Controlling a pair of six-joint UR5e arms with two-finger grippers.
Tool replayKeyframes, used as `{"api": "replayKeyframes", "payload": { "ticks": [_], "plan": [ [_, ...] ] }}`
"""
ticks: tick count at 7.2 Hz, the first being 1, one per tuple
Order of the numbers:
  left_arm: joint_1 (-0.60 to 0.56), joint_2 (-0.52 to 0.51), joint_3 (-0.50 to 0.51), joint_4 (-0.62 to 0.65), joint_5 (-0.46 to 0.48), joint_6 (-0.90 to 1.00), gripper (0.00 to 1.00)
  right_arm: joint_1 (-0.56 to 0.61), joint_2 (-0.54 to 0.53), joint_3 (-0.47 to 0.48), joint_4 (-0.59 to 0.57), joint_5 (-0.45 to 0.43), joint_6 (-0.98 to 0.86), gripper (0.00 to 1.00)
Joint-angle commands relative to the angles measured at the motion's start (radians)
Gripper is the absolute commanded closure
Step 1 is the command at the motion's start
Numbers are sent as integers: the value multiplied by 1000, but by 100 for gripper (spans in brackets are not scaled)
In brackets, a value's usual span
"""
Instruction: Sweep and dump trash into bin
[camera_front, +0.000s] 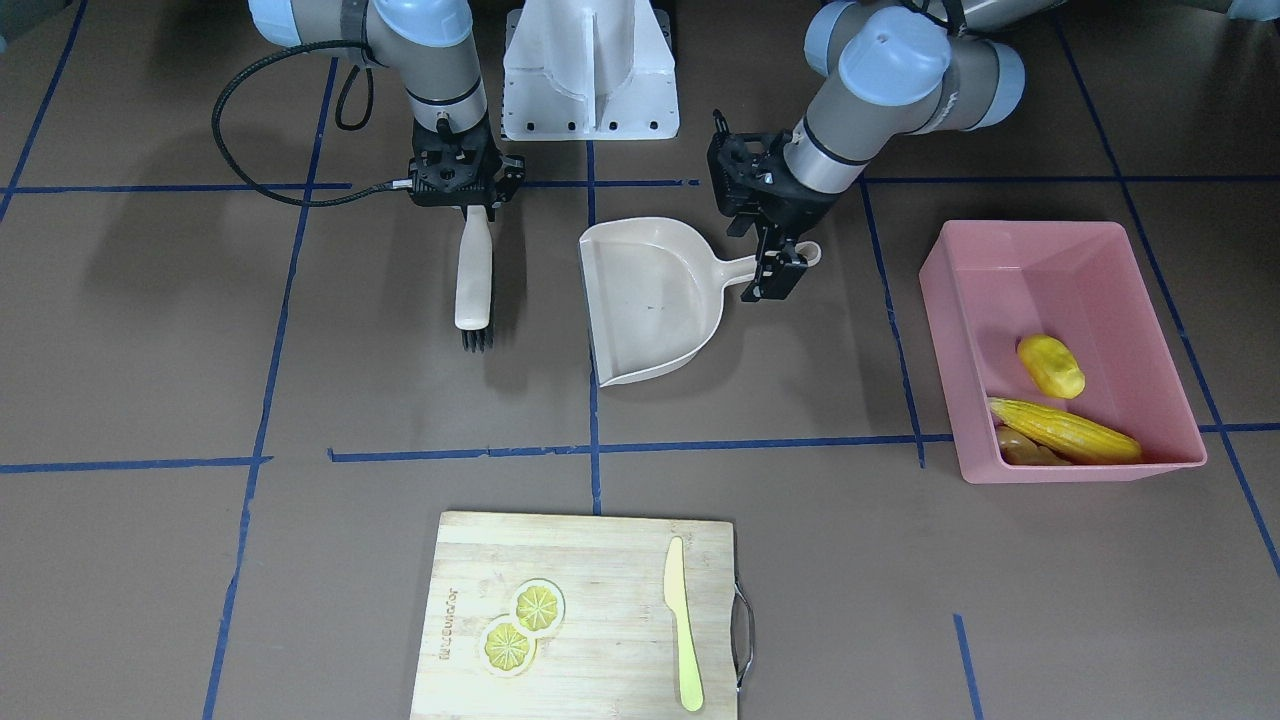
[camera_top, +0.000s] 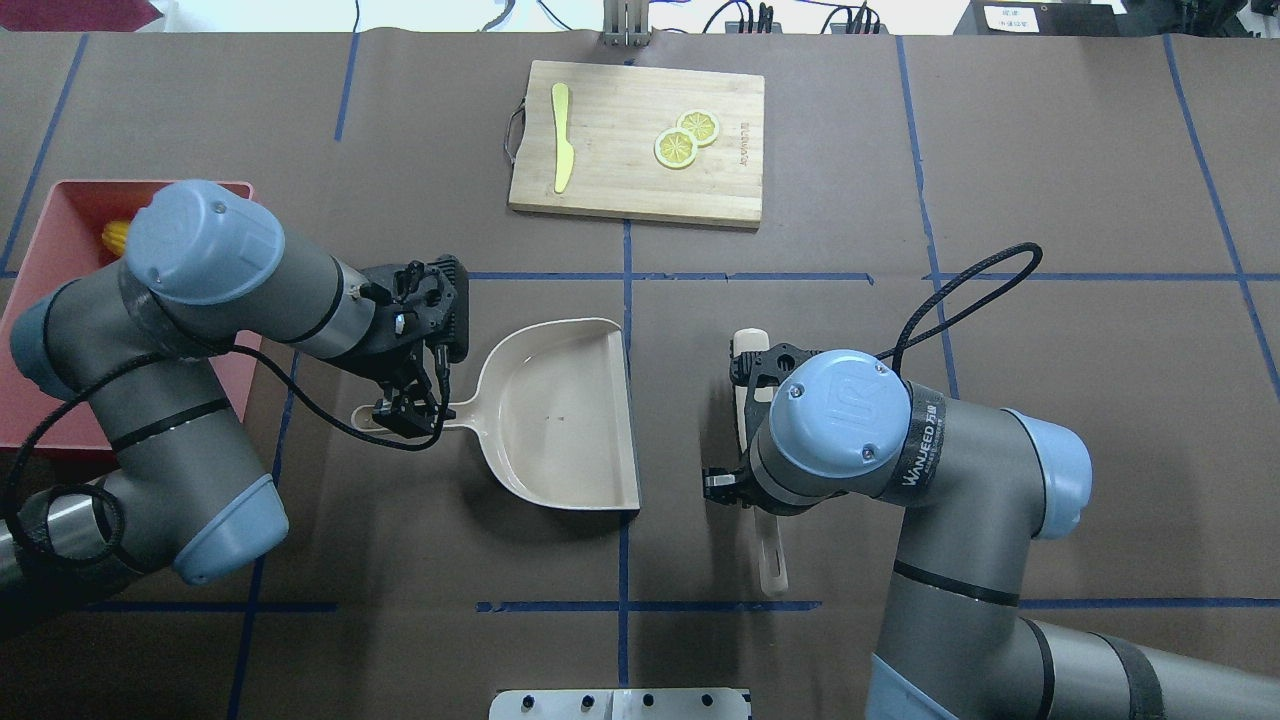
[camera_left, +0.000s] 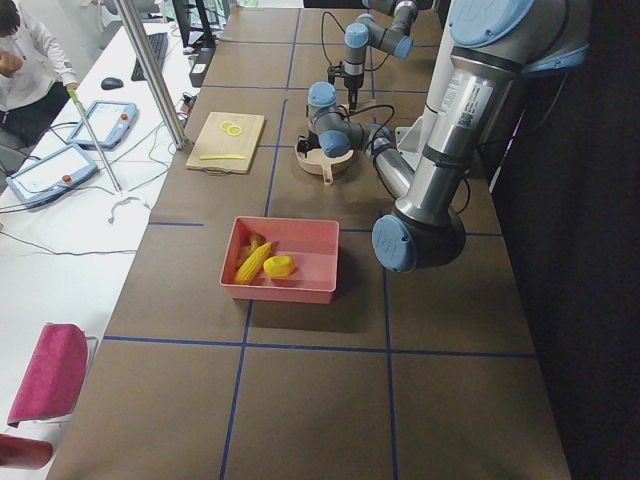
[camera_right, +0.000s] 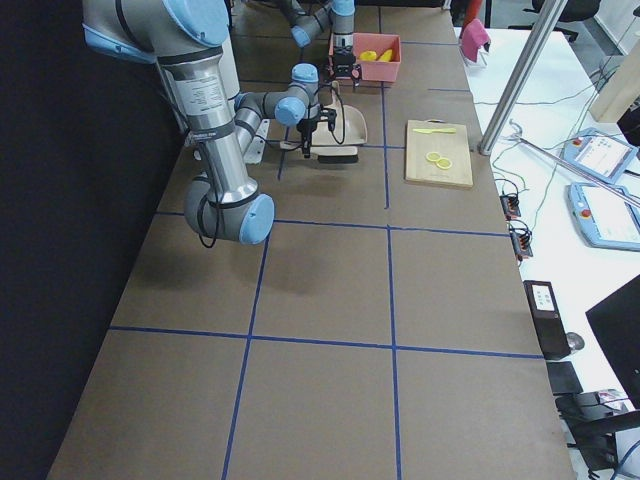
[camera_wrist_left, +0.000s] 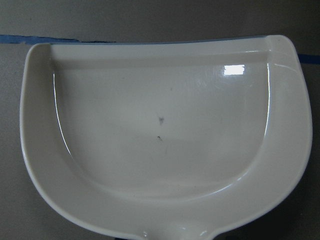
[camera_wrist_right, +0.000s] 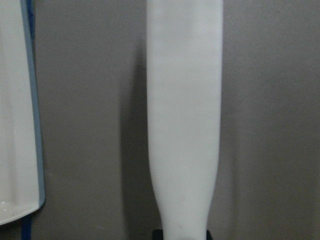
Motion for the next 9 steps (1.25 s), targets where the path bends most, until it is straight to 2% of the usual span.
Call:
{"api": "replayKeyframes", "payload": {
  "ticks": [1, 3, 6, 8, 9],
  "plan": [
    [-95, -1, -43, 143, 5, -7, 0, 3, 0, 0, 0, 0, -1, 100],
    [-235, 25, -28, 151, -2, 4, 0, 6, -2, -2, 0, 0, -2, 100],
    [-392, 165, -5, 150, -4, -9, 0, 7, 0, 1, 0, 2, -1, 100],
    [-510, 217, 34, 151, -10, -10, 0, 7, -2, 0, 0, 2, -4, 100],
    [-592, 276, 57, 154, -63, -12, 0, 7, 0, 1, 0, 2, -4, 100]
  ]
}}
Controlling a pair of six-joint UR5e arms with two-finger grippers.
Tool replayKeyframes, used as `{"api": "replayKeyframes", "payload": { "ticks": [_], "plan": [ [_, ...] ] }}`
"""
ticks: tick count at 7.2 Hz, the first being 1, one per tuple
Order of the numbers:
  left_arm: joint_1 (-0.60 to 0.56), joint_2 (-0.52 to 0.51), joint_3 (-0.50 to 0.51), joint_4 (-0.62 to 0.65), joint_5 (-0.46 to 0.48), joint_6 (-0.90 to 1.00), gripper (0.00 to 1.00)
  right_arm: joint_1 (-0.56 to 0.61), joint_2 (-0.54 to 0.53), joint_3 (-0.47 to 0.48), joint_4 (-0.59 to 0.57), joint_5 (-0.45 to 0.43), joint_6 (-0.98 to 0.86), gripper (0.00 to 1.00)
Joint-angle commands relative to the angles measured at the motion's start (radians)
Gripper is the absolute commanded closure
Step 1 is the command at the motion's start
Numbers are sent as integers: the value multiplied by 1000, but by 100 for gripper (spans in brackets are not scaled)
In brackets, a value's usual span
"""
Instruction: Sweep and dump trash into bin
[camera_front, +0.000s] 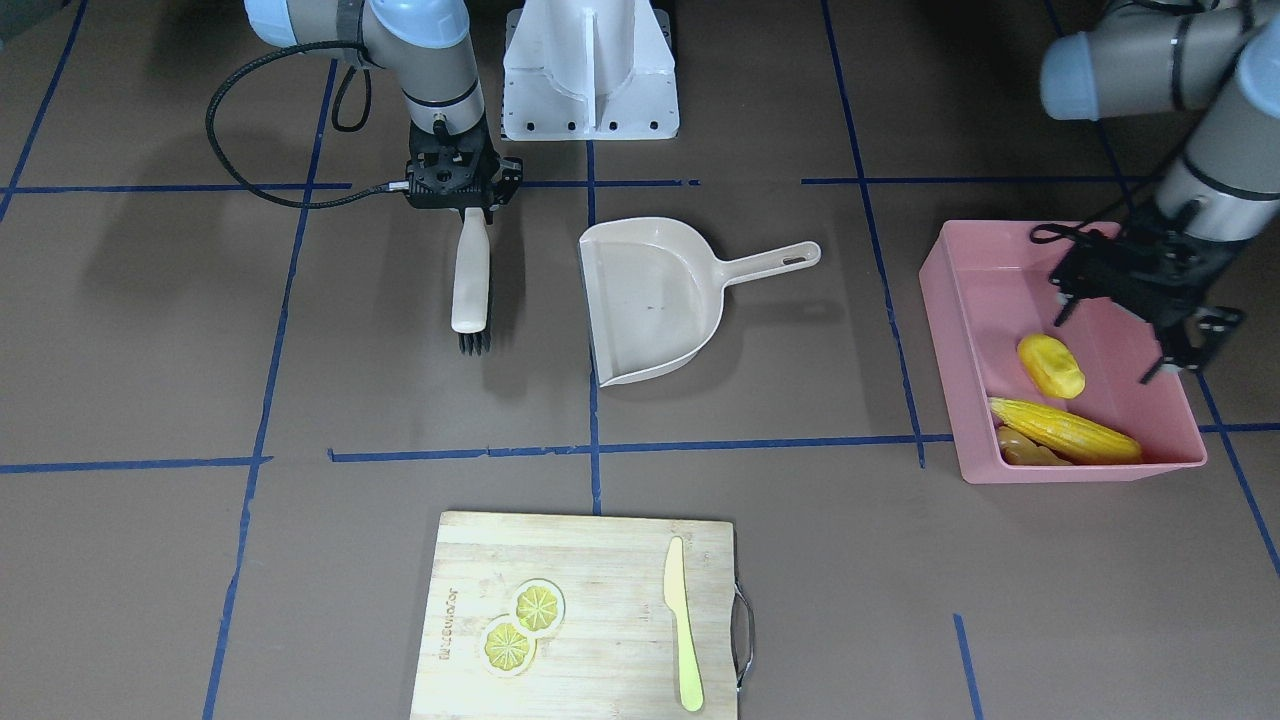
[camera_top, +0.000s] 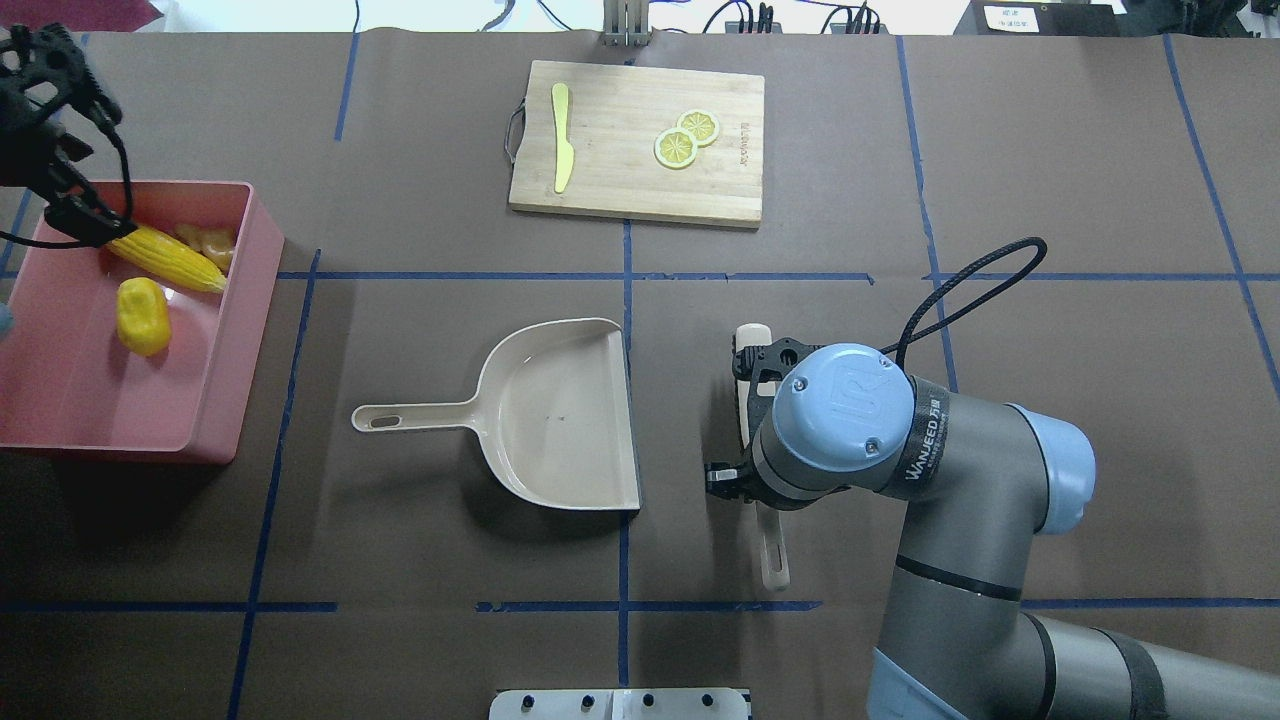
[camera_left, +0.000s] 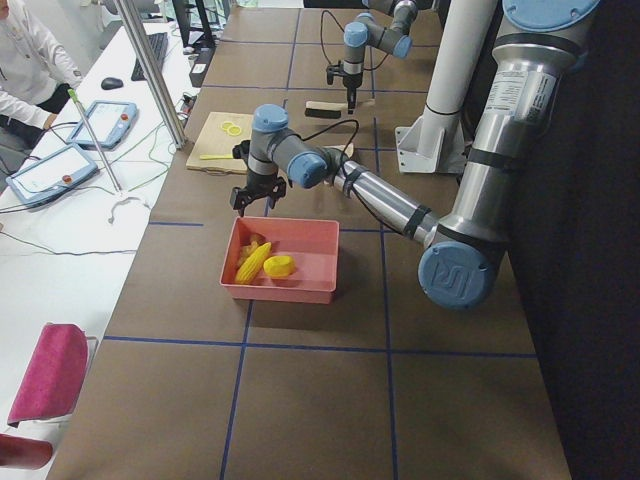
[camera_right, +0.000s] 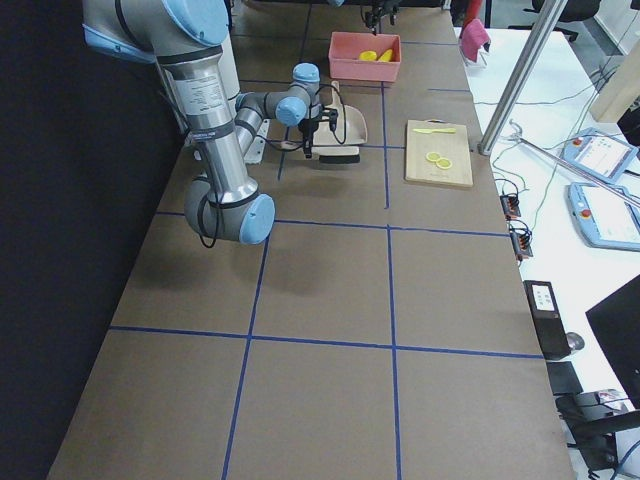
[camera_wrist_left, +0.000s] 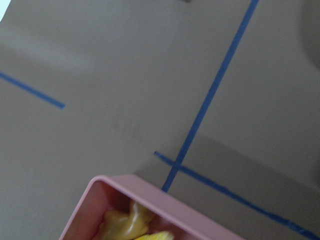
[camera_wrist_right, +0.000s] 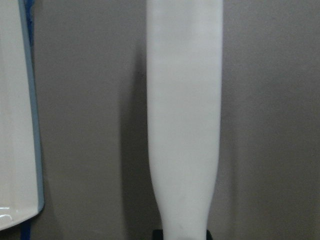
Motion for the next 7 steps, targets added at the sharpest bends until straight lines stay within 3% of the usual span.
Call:
{"api": "replayKeyframes", "payload": {
  "ticks": [1, 2, 3, 4, 5, 6, 7],
  "plan": [
    [-175, 87, 106, 1, -150, -2, 0, 0, 1, 2, 0, 0, -2, 100],
    [-248, 123, 184, -1, -223, 0, 0, -2, 1, 1, 0, 0, -7, 100],
    [-302, 149, 228, 6, -225, 0, 0, 0, 1, -1, 0, -1, -9, 100],
    [-361, 150, 237, 101, -230, 1, 0, 1, 1, 1, 0, -1, -9, 100],
    [-422, 151, 228, 181, -303, 1, 0, 3, 1, -1, 0, -1, -9, 100],
    [-435, 172, 243, 185, -363, -53, 0, 3, 1, -1, 0, -3, -10, 100],
    [-435, 167, 233, 176, -357, -197, 0, 3, 1, -2, 0, -6, -12, 100]
  ]
}}
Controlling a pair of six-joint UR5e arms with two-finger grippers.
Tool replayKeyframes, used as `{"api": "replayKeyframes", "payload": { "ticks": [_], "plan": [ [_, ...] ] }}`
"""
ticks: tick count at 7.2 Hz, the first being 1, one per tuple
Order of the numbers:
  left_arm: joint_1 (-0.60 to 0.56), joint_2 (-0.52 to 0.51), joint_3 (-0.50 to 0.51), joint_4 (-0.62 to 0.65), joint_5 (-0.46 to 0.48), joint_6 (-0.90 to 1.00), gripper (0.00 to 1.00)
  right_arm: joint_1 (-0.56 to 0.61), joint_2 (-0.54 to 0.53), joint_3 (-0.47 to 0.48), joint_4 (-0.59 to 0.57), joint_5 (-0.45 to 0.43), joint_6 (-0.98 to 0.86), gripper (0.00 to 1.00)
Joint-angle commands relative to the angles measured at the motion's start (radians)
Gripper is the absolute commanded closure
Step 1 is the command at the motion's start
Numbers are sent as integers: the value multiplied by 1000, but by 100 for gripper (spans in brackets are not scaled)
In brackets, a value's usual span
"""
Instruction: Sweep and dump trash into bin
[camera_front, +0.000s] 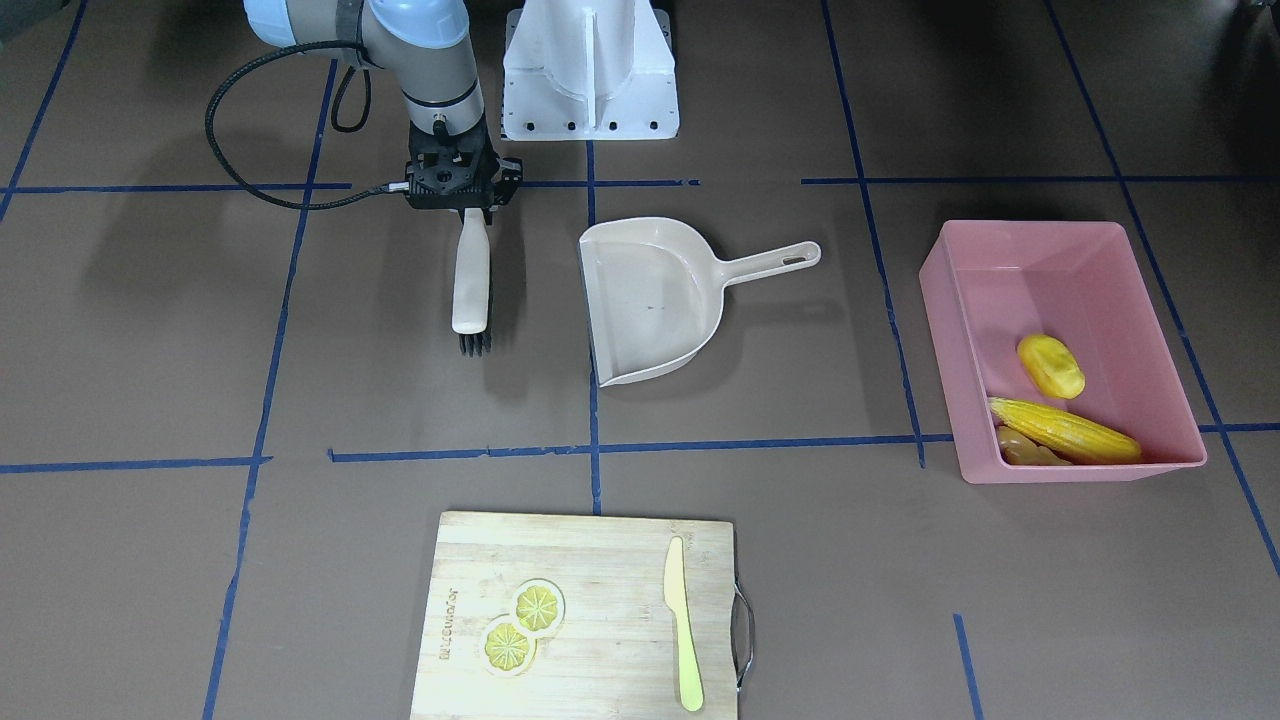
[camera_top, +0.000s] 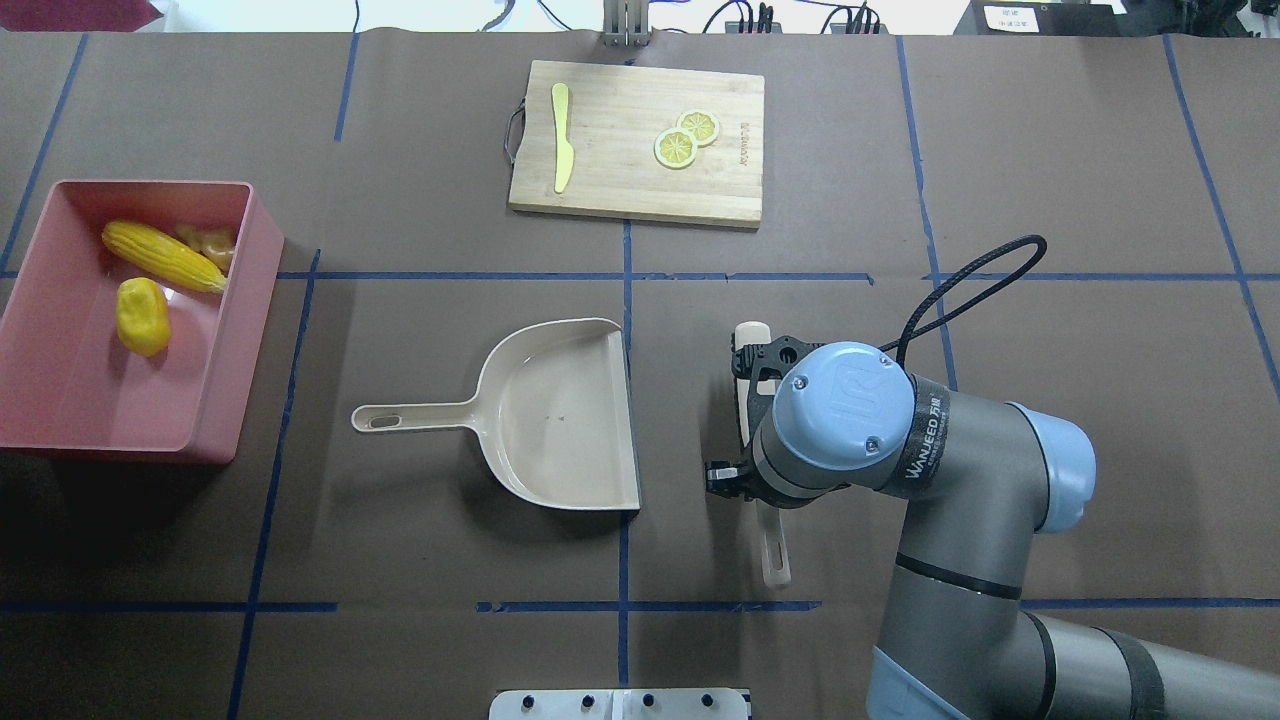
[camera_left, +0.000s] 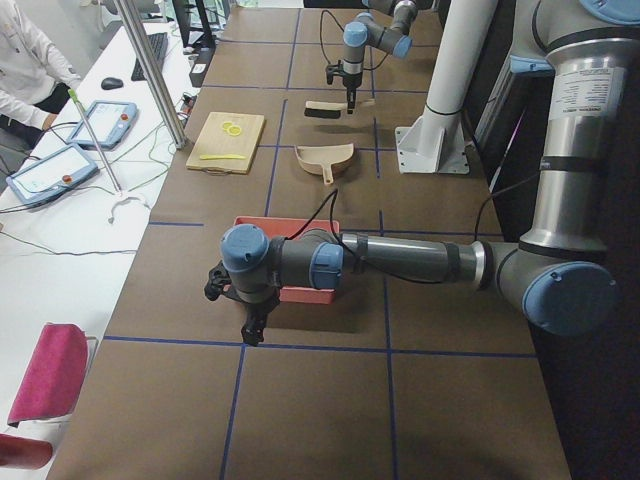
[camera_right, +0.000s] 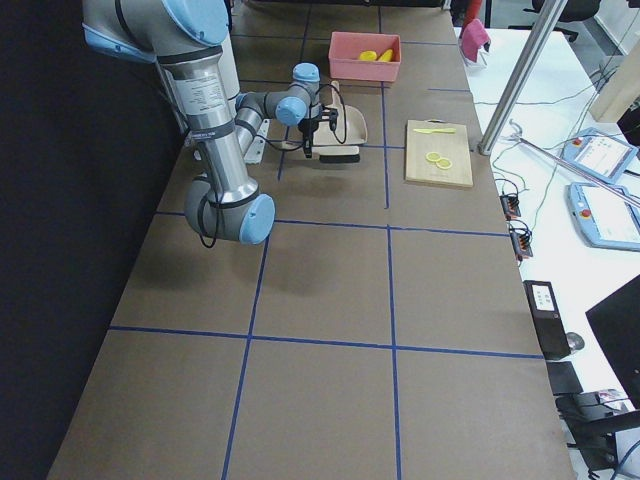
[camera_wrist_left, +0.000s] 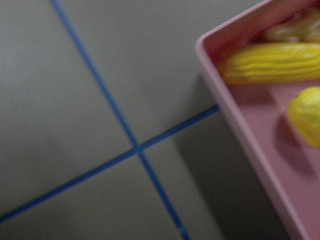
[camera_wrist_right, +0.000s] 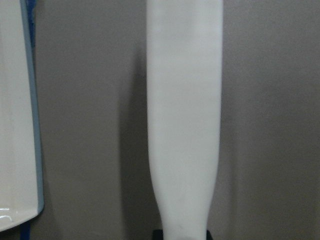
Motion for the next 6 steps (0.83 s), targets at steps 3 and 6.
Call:
{"api": "replayKeyframes", "payload": {
  "ticks": [3, 6],
  "plan": [
    [-4, -9, 3, 9, 150, -142, 0, 46, 9, 6, -2, 22, -51, 100],
    [-7, 41, -33, -41, 143, -53, 0, 189, -41, 28, -11, 159, -179, 100]
  ]
}}
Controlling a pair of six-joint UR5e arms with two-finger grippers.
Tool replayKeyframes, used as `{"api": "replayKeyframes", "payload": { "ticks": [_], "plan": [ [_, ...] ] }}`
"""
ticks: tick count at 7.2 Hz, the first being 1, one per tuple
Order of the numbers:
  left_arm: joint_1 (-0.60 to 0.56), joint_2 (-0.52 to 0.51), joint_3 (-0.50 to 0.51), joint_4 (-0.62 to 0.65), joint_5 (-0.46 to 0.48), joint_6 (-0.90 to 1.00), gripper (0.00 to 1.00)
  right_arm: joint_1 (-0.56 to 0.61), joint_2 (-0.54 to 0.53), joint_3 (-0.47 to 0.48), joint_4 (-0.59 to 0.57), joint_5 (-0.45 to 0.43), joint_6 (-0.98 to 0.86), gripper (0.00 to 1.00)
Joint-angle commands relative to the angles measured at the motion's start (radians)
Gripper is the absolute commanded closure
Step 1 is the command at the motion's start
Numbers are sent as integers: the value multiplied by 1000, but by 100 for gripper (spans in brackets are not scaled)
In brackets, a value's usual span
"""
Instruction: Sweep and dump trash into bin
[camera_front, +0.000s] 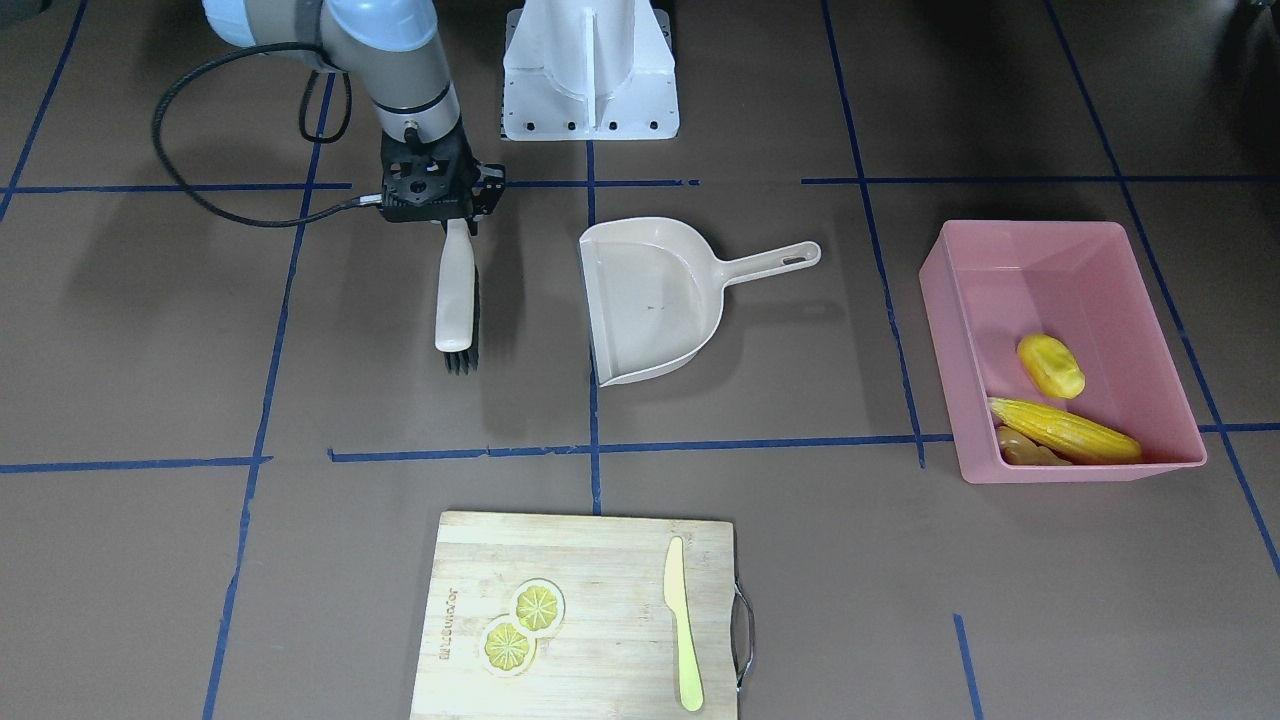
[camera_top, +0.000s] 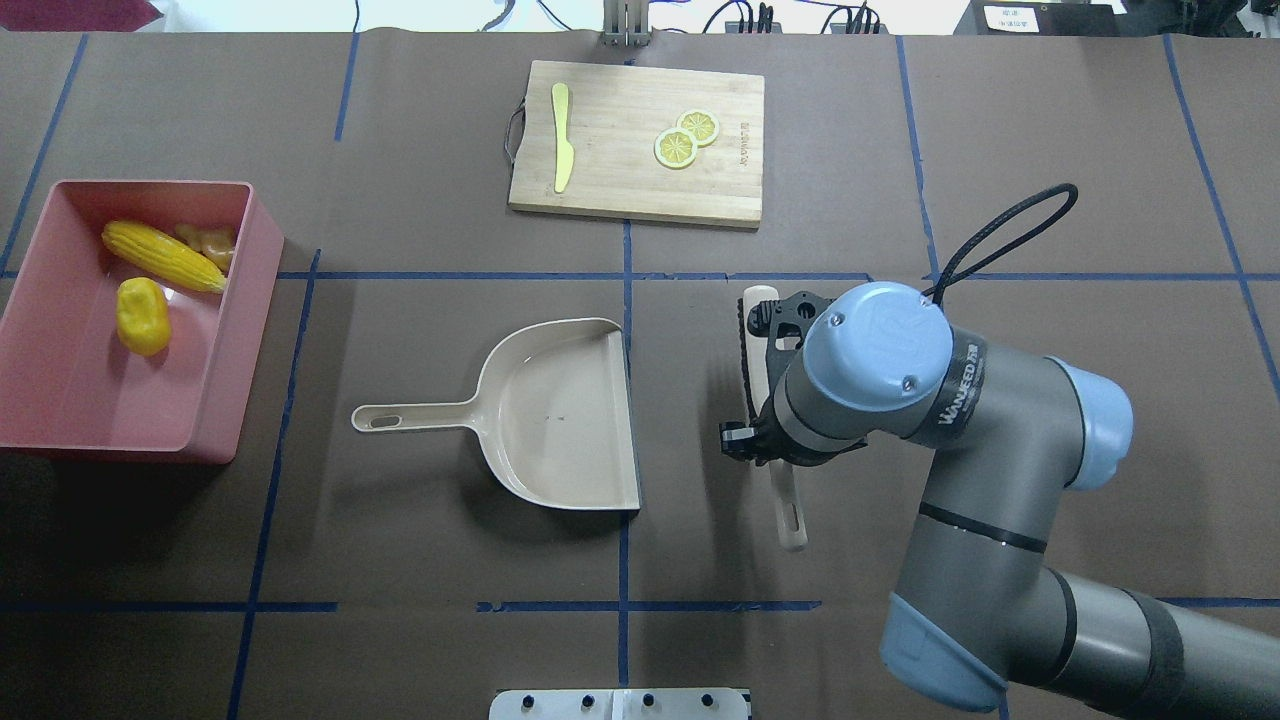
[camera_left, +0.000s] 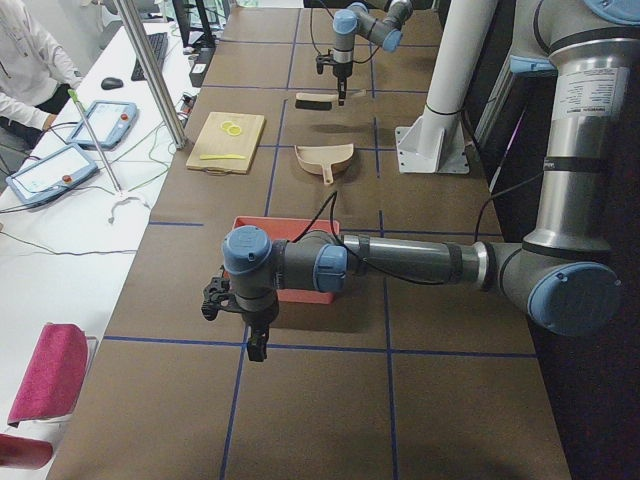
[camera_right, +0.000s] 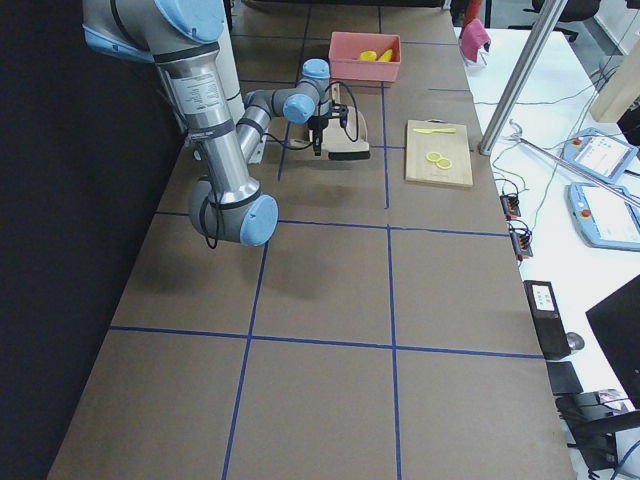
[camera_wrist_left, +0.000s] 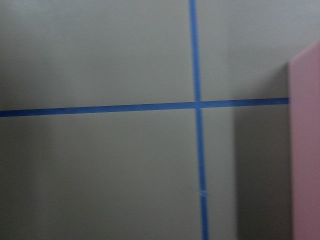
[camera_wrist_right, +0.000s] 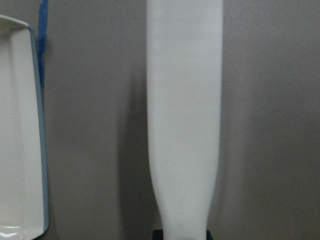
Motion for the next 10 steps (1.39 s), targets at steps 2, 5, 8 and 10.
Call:
{"api": "replayKeyframes", "payload": {
  "ticks": [2, 5, 8, 10],
  "plan": [
    [-2, 48, -13, -14, -210, 115, 0, 205, -127, 2, 1, 142, -267, 100],
    [-1, 73, -16, -17, -205, 45, 0, 399, -293, -6, 3, 209, -529, 100],
    [9, 68, -34, -13, -160, 50, 0, 477, -556, -12, 197, 272, -592, 100],
    [9, 70, -42, -14, -162, 50, 0, 477, -702, -85, 436, 272, -536, 100]
  ]
}}
